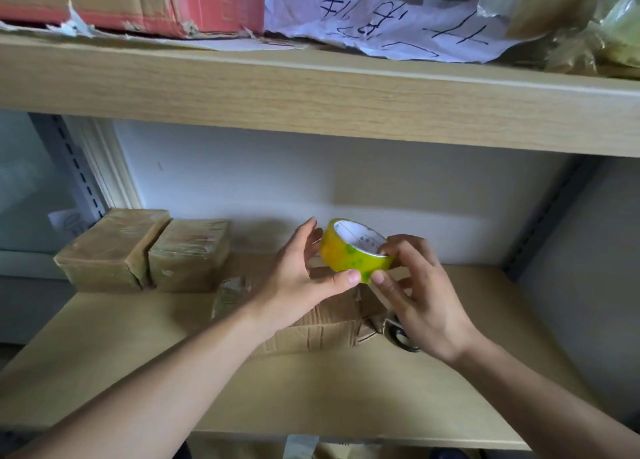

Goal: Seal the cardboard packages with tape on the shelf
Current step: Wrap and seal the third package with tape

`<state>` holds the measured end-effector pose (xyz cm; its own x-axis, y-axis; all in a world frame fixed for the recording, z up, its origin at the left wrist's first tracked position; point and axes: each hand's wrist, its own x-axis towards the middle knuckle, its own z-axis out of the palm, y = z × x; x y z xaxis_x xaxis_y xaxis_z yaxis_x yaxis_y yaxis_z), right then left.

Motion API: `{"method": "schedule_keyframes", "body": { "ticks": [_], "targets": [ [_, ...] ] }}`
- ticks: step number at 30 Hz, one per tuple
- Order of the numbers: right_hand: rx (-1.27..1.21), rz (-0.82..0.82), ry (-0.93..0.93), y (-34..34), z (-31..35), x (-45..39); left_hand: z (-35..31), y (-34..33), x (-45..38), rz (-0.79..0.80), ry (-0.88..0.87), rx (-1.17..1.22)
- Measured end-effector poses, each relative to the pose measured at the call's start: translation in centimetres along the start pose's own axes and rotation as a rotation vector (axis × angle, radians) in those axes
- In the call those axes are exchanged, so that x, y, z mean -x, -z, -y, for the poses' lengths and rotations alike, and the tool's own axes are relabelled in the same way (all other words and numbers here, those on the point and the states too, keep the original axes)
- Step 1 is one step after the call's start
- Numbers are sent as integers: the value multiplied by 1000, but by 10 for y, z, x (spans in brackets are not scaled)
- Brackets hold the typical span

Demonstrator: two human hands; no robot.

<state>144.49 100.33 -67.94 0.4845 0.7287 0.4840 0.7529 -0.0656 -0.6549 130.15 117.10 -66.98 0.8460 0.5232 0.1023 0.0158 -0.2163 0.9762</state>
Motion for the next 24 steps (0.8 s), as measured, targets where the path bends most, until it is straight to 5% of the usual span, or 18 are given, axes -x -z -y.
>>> {"method": "schedule_keyframes", "body": {
  "ticks": [13, 21, 24],
  "targets": [
    [128, -46, 104, -5, 15, 2, 7, -1, 0, -74, -91, -2],
    [126, -150, 61, -17, 20, 1, 5, -3, 4, -191, -194, -256],
    [85, -138, 72, -13, 23, 0, 0, -3, 4, -171, -186, -126]
  ]
}}
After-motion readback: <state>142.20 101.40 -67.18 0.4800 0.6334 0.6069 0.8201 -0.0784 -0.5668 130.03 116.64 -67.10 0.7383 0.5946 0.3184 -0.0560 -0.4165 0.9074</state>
